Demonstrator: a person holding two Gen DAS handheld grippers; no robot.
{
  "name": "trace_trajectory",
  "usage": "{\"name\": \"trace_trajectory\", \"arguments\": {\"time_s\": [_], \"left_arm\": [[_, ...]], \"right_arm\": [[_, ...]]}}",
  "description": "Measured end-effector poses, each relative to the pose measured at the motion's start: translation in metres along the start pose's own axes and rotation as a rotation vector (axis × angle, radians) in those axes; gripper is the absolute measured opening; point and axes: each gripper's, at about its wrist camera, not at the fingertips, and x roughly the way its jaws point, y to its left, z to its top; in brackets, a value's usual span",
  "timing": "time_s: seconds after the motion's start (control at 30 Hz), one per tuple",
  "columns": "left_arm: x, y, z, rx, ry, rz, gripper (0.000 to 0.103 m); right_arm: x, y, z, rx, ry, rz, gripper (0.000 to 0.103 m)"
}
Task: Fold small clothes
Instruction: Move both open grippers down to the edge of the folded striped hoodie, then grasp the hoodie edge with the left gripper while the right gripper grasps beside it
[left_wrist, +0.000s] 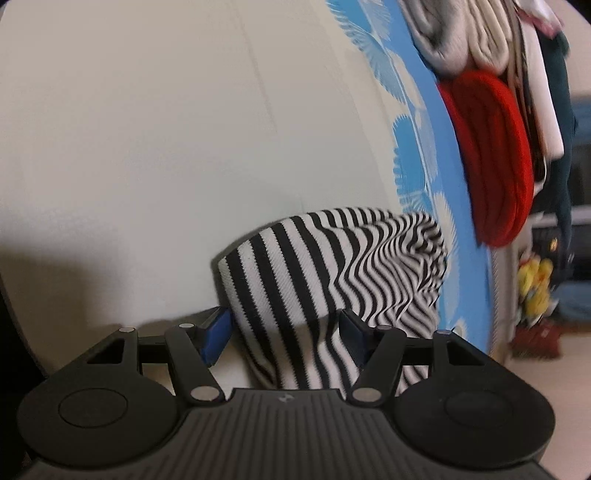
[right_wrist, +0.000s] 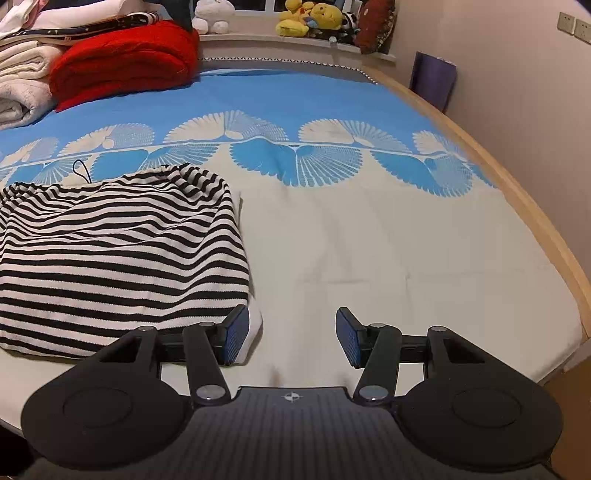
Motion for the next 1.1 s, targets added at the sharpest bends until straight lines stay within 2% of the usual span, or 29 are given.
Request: {"name": "trace_trajectory", "arguments": {"time_s": [0.07,0.1,0.13,0.23,0.37,0.47,0.53,0.63,0.7,0.77,0.8,0.83,0.9,0.97,1.03,1.1], "left_arm": [[0.003,0.0,0.001,-0.018,0.004,-0.009,0.067],[0.005,-0.001,0.0,-0.017,0.002,-0.007,0.062],[0.006,-0.002,0.001,-0.012,-0.002,0.0,0.049],[0.01,0.001,0.002,-0.015,-0.005,0.019,0.025],[0.013,-0.006,0.003,0.015,-0.009,0.041,0.017],[0.009,-0.025,0.001,0.097,-0.031,0.094,0.012],[0.004,-0.048,-0.005,0.186,-0.062,0.163,0.011],[-0.009,-0.106,-0.029,0.42,-0.132,0.252,0.01],[-0.02,-0.155,-0.059,0.608,-0.191,0.249,0.009],[-0.032,-0.206,-0.106,0.818,-0.251,0.205,0.009],[-0.036,-0.227,-0.132,0.916,-0.279,0.179,0.009],[-0.04,-0.248,-0.165,1.032,-0.305,0.145,0.009],[-0.043,-0.27,-0.233,1.224,-0.316,0.068,0.009],[-0.039,-0.275,-0.311,1.426,-0.327,-0.008,0.008],[-0.026,-0.262,-0.379,1.6,-0.309,-0.076,0.009],[0.003,-0.237,-0.43,1.722,-0.19,-0.092,0.013]], "right_arm": [[0.0,-0.002,-0.001,-0.004,0.0,0.003,0.054],[0.001,-0.004,-0.001,-0.003,0.002,0.002,0.054],[0.002,-0.006,-0.001,0.001,0.005,0.002,0.054],[0.003,-0.013,-0.002,0.025,0.014,-0.001,0.054],[0.004,-0.018,-0.002,0.045,0.022,0.002,0.054],[0.005,-0.022,-0.003,0.052,0.025,0.006,0.054],[0.005,-0.025,-0.002,0.068,0.031,0.008,0.054],[0.005,-0.032,-0.001,0.103,0.037,0.008,0.054],[0.004,-0.04,0.0,0.136,0.032,-0.001,0.053],[0.002,-0.052,0.002,0.189,0.018,-0.018,0.052],[0.0,-0.058,0.002,0.215,0.009,-0.029,0.049],[-0.001,-0.065,0.002,0.243,-0.001,-0.042,0.041],[-0.003,-0.08,0.001,0.297,-0.022,-0.074,0.031],[-0.006,-0.094,-0.002,0.348,-0.04,-0.101,0.031],[-0.008,-0.108,-0.005,0.402,-0.058,-0.133,0.031],[-0.011,-0.12,-0.008,0.464,-0.075,-0.156,0.031]]}}
